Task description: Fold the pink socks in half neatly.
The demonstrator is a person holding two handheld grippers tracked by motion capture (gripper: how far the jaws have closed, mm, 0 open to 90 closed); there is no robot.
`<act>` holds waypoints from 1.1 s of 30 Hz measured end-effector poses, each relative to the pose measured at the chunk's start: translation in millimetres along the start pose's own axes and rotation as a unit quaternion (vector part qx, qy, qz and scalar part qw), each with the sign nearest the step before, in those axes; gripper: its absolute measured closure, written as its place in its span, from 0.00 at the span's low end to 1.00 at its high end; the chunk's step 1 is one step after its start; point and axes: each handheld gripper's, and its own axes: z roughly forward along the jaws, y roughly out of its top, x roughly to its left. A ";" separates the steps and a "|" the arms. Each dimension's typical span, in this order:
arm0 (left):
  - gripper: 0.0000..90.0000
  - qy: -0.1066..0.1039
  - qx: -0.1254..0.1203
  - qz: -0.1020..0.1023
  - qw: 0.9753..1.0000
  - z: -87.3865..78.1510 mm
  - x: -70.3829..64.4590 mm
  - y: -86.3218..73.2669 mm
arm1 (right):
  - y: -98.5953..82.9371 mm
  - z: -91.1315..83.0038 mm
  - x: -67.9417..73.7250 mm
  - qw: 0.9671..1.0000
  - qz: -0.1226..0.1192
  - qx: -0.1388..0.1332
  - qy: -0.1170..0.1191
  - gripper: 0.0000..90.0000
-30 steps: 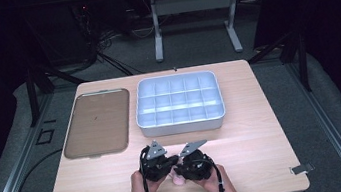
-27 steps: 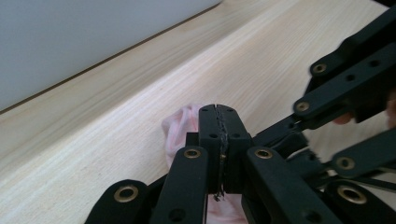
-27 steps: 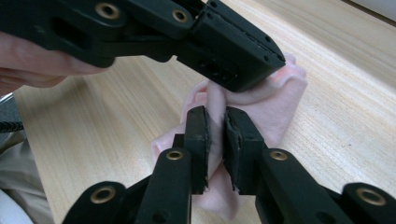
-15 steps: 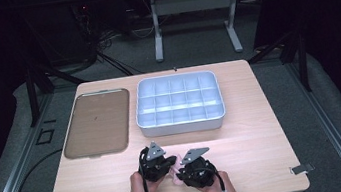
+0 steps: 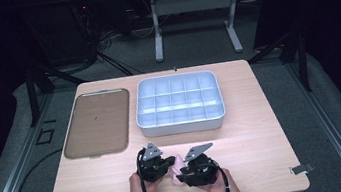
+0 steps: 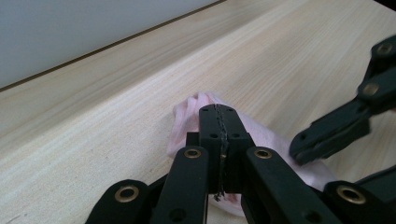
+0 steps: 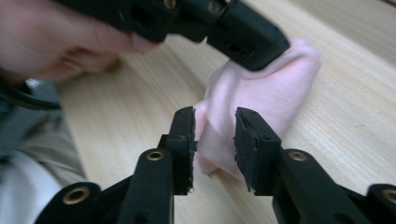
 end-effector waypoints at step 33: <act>1.00 0.000 -0.004 -0.007 1.000 -2.1 6.1 -5.3 | 29.0 27.8 -26.6 0.995 0.064 0.076 -0.011 0.56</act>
